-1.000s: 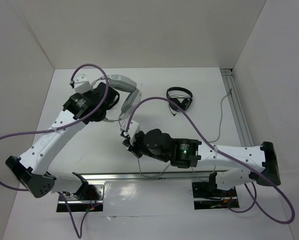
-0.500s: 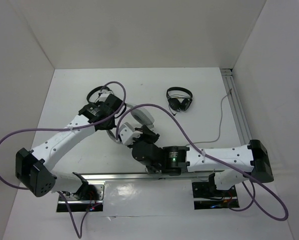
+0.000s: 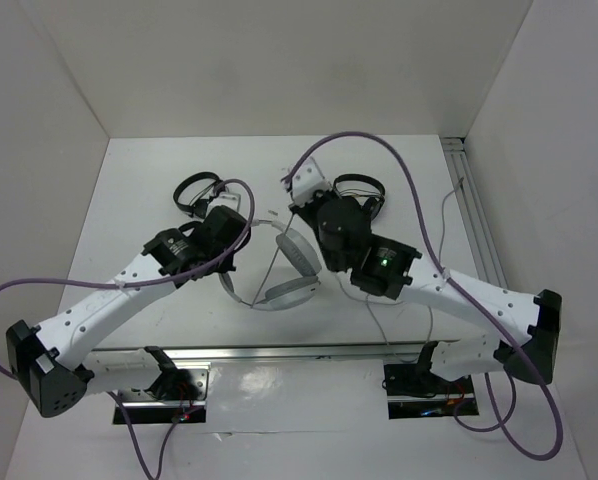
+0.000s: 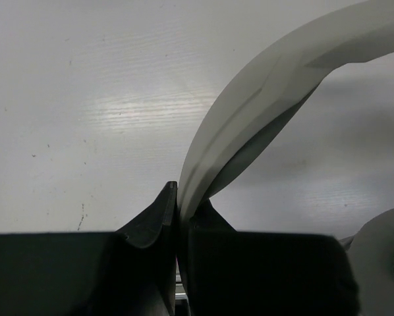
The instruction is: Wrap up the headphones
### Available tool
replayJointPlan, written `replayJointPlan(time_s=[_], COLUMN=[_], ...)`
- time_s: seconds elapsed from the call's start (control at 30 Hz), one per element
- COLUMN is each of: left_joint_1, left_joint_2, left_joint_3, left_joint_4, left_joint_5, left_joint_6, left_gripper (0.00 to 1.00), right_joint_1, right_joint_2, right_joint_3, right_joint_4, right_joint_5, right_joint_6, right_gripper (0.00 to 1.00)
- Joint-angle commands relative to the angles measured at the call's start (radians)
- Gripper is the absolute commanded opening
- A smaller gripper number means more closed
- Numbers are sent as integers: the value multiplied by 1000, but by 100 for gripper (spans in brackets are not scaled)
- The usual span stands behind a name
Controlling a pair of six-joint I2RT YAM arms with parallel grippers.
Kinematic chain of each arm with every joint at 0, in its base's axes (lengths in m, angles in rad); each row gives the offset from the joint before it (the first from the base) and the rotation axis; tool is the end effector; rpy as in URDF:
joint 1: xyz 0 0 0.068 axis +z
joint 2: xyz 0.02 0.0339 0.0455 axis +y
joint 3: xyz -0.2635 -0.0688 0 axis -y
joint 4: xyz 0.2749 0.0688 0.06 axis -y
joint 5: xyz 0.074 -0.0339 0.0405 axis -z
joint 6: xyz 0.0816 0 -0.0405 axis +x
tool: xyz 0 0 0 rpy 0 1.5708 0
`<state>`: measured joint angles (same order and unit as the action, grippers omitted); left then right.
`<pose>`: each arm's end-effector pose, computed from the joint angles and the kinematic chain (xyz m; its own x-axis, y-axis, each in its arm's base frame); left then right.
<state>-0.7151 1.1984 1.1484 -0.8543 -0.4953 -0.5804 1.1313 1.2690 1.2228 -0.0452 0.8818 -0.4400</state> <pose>0.2458 -0.1621 0.2905 -0.6910 -0.0389 -0.7218 -0.0285 0.9992 -0.0266 0.2035 0.2849 0.4008 0.0706 -0.4862 -0.8710 -0.2412 0.8389 -0.4879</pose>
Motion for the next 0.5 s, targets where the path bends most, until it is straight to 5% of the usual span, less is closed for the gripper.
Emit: replayJointPlan(time_s=[0.0,0.23,0.47], left_joint_1=[-35,-86,-162], left_joint_2=[-77,-152,-230], left_joint_3=[-21,-30,34], left_joint_4=[8,8,8], left_joint_5=[50,99,193], left_joint_6=[85,134,212], left_gripper=[0,0,0], right_joint_1=[-124,-272,-395], right_joint_2=[-16,70,127], right_joint_3=[104,147,138], right_joint_4=[27,-1,22], right_joint_5=[-151,-313,-477], right_joint_6=[69,141,260], right_gripper=[25,6,6])
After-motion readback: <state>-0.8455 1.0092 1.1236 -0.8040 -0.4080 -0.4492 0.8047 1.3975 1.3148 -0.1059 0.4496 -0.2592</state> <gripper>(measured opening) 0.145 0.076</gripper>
